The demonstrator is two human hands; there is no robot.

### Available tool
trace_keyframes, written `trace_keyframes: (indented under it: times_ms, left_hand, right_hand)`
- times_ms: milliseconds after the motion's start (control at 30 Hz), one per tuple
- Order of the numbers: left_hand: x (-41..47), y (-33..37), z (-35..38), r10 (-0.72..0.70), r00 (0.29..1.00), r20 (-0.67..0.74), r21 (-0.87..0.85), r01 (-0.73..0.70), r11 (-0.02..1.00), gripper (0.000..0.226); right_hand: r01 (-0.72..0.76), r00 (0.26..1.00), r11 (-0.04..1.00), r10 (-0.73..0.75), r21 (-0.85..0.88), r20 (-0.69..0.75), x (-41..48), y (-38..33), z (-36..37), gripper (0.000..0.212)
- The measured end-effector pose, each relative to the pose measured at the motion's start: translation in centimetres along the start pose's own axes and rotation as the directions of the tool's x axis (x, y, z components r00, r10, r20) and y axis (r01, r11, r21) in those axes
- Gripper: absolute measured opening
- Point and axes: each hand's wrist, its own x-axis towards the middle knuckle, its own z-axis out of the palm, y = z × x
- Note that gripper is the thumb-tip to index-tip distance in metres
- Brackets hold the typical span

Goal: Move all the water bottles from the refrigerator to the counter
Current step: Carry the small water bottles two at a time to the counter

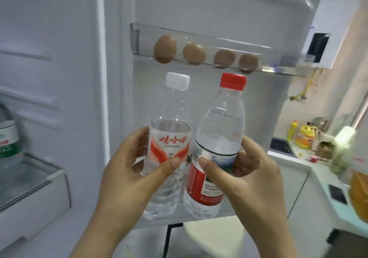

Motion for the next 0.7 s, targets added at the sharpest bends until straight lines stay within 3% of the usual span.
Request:
trace_keyframes:
  times_ms: [367, 700]
  left_hand:
    - [-3.7, 1.2, 15.3, 0.004, 0.952, 0.307, -0.171, 0.051, 0.984, 0.067]
    - [-4.7, 1.3, 26.3, 0.082, 0.836, 0.543, -0.267, 0.079, 0.961, 0.068]
  right_hand:
    - [-0.089, 0.957, 0.965, 0.015, -0.245, -0.289, -3.4, 1.2, -15.3, 0.053]
    - [-0.277, 0.821, 0.903, 0.046, -0.327, -0.569, -6.6, 1.4, -24.5, 0.059]
